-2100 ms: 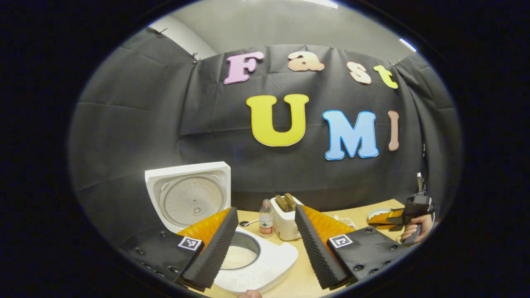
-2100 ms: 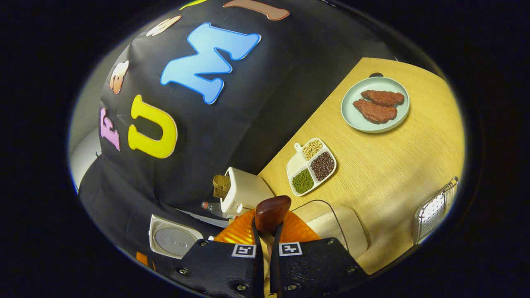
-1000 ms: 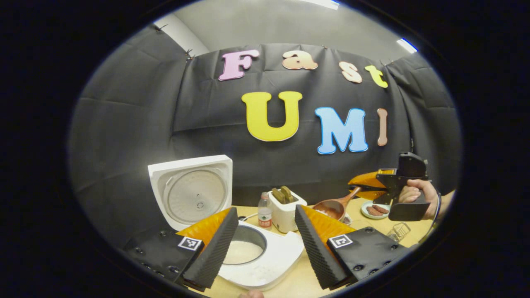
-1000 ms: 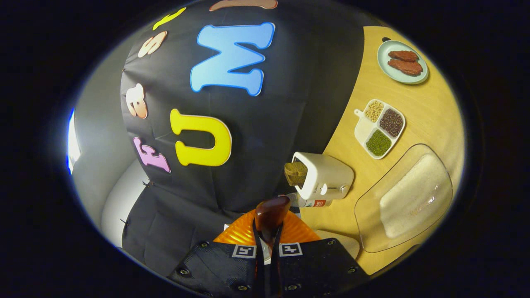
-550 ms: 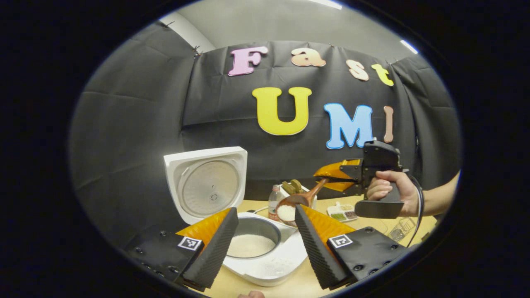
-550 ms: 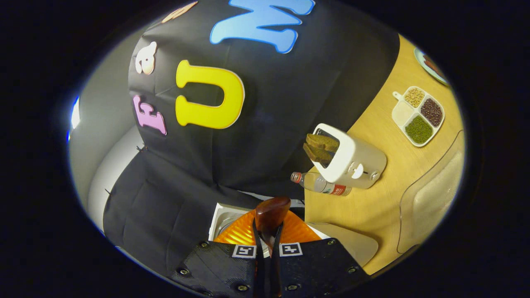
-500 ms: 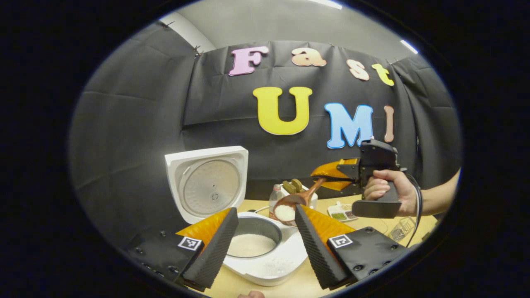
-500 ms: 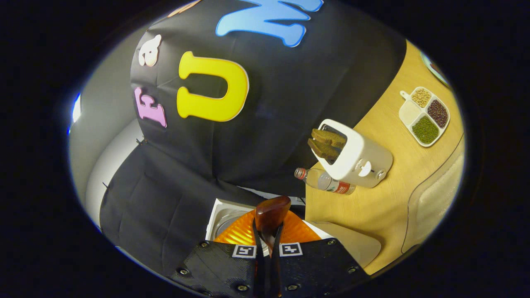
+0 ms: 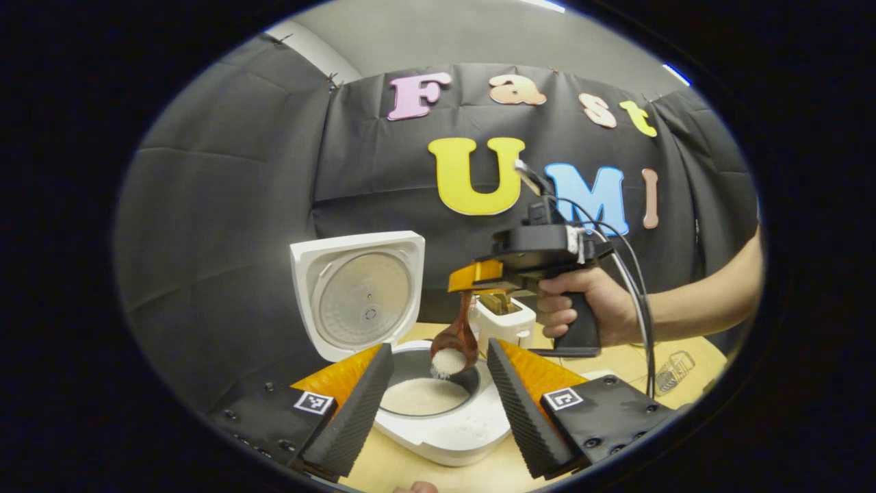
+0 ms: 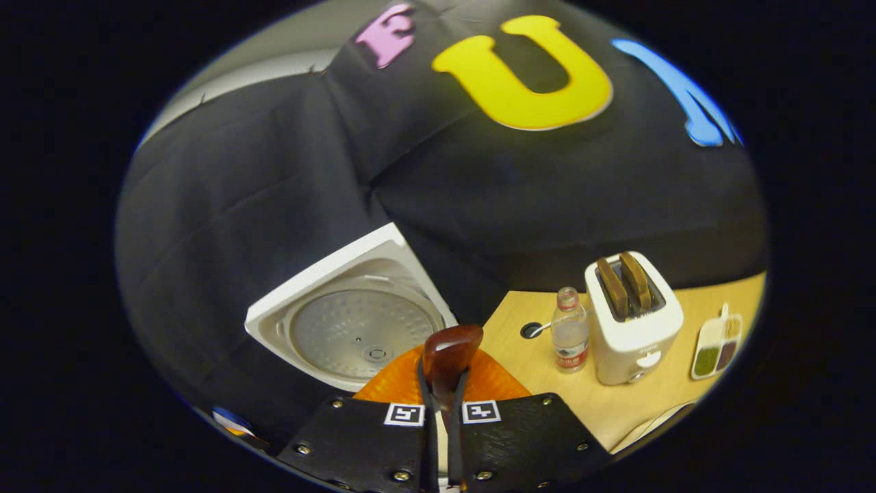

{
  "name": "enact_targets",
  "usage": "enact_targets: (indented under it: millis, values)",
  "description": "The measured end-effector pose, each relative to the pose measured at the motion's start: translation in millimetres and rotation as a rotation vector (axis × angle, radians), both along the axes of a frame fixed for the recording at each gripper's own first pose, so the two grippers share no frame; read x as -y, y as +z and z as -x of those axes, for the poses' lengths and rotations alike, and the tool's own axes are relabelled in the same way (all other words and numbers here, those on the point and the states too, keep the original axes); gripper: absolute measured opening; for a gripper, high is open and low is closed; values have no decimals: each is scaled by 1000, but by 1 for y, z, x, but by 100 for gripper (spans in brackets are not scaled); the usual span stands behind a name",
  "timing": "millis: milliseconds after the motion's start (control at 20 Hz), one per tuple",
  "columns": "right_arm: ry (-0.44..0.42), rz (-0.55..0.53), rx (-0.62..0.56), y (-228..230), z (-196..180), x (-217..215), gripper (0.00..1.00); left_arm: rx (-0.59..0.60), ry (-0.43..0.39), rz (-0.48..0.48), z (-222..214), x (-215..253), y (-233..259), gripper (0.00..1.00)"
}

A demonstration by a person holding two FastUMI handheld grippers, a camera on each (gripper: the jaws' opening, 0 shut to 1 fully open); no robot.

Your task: Close the left gripper, press the button to open the rice cooker; take a wooden spoon from the chopstick holder with the right hand, scoop a spoonful of rice and pour it into the rice cooker, then put the wooden spoon back into the chopstick holder.

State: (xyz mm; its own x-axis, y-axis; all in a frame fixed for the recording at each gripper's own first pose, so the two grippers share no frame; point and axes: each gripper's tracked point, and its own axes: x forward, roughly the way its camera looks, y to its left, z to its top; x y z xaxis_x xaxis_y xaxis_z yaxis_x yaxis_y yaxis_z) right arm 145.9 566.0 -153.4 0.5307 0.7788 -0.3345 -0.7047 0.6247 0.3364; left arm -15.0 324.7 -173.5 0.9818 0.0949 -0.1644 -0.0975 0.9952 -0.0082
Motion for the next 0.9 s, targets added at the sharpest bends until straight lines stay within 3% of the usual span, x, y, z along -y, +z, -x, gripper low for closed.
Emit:
enact_targets:
  millis: [300, 500, 650, 900]
  values:
    - [207, 187, 281, 11, 35, -45, 6, -12, 26, 11, 12, -6, -9, 96]
    - [278, 221, 384, 21, 58, -51, 6, -3, 41, 9, 19, -8, -7, 95]
    - [253, 174, 371, 35, 58, -43, 6, 12, 35, 7, 22, -4, -2, 96]
    - [116, -34, 195, 79, 34, 5, 6, 28, 5, 20, 17, 11, 3, 95]
